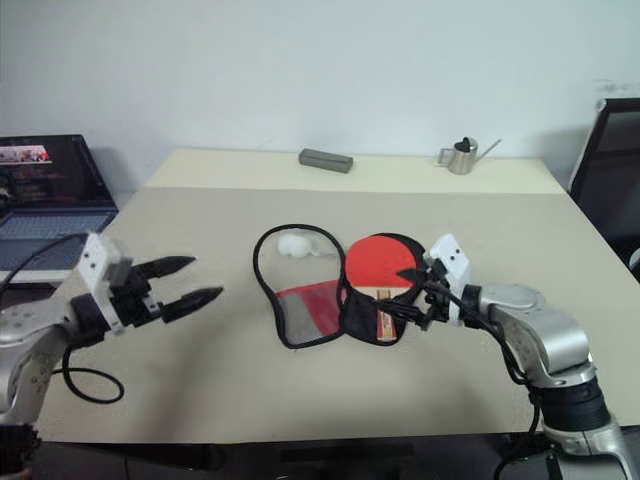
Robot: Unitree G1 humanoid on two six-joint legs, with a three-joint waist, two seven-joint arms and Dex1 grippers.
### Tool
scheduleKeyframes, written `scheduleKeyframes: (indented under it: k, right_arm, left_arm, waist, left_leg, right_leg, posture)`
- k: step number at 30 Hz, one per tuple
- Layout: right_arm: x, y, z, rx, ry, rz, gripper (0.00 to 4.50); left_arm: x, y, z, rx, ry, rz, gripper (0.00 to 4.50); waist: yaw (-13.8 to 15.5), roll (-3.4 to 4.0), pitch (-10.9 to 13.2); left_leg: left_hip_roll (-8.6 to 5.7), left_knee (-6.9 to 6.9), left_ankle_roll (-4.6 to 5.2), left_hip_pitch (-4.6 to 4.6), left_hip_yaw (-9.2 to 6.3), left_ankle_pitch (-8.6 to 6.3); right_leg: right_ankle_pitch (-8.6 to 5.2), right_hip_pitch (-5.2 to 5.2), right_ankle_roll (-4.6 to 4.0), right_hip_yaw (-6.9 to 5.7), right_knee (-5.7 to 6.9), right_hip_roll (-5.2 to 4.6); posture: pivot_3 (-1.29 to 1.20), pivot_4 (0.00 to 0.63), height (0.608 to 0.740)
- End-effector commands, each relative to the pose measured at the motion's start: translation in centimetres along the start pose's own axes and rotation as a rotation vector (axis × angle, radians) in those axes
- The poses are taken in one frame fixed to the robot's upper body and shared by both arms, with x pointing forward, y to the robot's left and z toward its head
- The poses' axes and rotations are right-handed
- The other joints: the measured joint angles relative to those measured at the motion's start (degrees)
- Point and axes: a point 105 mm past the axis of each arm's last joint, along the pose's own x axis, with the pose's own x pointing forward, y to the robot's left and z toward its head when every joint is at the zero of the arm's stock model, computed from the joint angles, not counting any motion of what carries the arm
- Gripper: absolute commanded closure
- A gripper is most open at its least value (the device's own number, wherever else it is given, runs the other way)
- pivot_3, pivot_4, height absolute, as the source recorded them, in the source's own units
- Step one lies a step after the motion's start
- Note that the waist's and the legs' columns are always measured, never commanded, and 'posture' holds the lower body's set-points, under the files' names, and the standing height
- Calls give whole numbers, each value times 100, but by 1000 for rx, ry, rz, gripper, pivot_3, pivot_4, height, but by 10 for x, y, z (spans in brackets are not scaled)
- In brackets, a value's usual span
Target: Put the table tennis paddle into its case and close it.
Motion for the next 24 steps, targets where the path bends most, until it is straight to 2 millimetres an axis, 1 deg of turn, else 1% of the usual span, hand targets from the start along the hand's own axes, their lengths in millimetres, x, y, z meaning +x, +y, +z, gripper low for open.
scheduleKeyframes:
  k: [1,3,5,6,10,13,15,18,22,24]
  right_arm:
    - [-4,9,34,-126,-66,54,27]
    - [-6,12,46,-160,-81,73,27]
    - [-8,14,52,-179,-87,88,27]
    - [-9,17,56,-191,-89,102,27]
    - [-19,33,66,-255,-82,210,27]
    - [-28,42,70,-299,-61,283,0]
    - [-33,42,71,-341,-41,305,0]
    - [-33,36,73,-399,-20,287,0]
    - [-31,30,72,-412,-16,252,0]
    - [-31,23,70,-415,-7,214,0]
  left_arm:
    - [9,11,-7,-13,24,54,0]
    - [16,7,-9,-44,27,28,0]
    - [22,5,-12,-61,34,8,0]
    - [25,5,-17,-56,56,7,0]
    - [38,16,-36,-48,134,41,0]
    - [49,20,-41,-50,153,38,529]
    - [57,22,-46,-40,175,32,1193]
    - [69,26,-52,-25,196,38,1193]
    - [87,22,-58,10,222,10,1193]
    - [94,21,-61,15,232,10,1193]
  waist:
    - [-2,1,0]
    - [-5,-3,-2]
    - [-6,-15,-9]
    - [-6,-20,-12]
    - [4,-22,-14]
    - [7,-30,-18]
    - [8,-36,-22]
    - [7,-44,-27]
    - [8,-47,-29]
    - [7,-48,-29]
  left_leg:
    - [-1,0,0,1,1,0]
    - [-4,1,0,-2,4,0]
    - [-3,1,0,-8,2,0]
    - [-3,0,0,-15,1,0]
    - [-4,2,0,-20,1,0]
    - [-4,5,0,-18,1,0]
    - [-4,5,0,-18,1,0]
    - [-4,6,0,-20,1,0]
    - [-3,7,-1,-20,3,1]
    - [-4,7,-1,-20,4,1]
  right_leg:
    - [1,0,1,1,0,0]
    - [2,-1,4,3,-1,0]
    - [2,-1,4,2,-2,0]
    - [2,-1,3,2,-2,0]
    - [3,-1,3,2,-2,0]
    - [4,3,5,-1,-1,0]
    - [4,5,6,-2,-2,0]
    - [5,8,8,-3,-2,0]
    - [8,7,13,-3,-1,-1]
    - [8,7,14,-1,-1,-1]
  posture:
    - [0,150,740]
    - [0,150,740]
    - [0,150,740]
    - [0,150,740]
    - [0,150,740]
    - [0,150,740]
    - [0,150,740]
    - [0,150,740]
    - [0,150,740]
    - [0,150,740]
